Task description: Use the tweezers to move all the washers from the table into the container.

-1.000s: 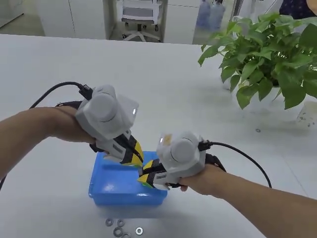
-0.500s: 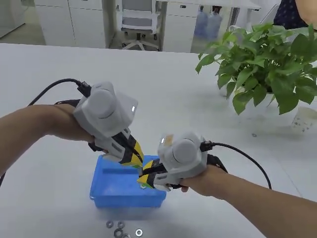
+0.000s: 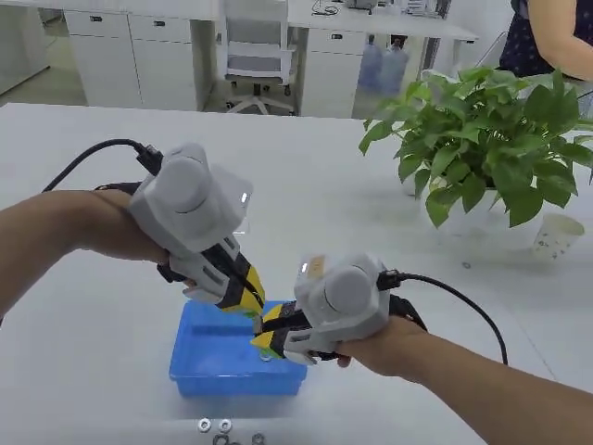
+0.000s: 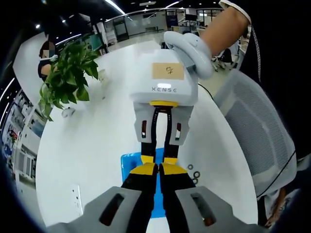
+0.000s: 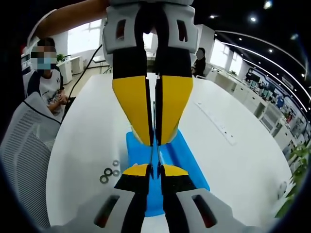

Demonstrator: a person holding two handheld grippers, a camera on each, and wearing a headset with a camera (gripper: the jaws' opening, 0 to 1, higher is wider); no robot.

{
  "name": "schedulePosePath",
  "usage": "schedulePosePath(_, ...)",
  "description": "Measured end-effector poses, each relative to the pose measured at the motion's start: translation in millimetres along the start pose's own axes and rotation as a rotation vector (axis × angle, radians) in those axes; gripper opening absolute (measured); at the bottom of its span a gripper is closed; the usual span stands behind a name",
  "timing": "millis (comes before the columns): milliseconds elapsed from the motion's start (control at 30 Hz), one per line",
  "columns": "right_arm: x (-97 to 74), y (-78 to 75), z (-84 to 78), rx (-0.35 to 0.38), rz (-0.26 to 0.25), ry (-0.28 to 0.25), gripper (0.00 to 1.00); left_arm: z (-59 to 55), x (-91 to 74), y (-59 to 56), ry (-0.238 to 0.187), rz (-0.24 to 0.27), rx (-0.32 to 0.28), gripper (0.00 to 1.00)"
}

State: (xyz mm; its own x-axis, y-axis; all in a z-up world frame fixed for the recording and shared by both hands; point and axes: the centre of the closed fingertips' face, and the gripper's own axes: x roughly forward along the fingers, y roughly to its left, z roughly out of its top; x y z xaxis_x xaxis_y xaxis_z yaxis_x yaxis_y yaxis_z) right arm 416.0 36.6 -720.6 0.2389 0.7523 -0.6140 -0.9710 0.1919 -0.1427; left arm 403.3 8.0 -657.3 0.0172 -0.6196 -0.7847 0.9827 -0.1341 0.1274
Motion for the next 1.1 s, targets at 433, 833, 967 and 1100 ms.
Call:
schedulePosePath(433,-10.2,25.4,7.6,-0.016,-0.012,-0.034,0.10,8.8,-7.5,-27.4,0.015,-0.010,0.008,0.06)
schedulePosePath(833,-10.4,48.3,-1.9,-0.014,-0.006,-0.031,0.10,7.1,1.2,-50.3,0.010,-0.018,0.016,0.06)
schedulePosePath(967,-8.8,56.1,-5.3,-0.016,-0.002,-0.027,0.10,5.1,4.5,-57.3,0.010,-0.023,0.015,0.06)
schedulePosePath(1100,-6.4,62.8,-8.6,-0.012,0.003,-0.025,0.10,2.4,8.6,-63.4,0.011,-0.031,0.008,0.06)
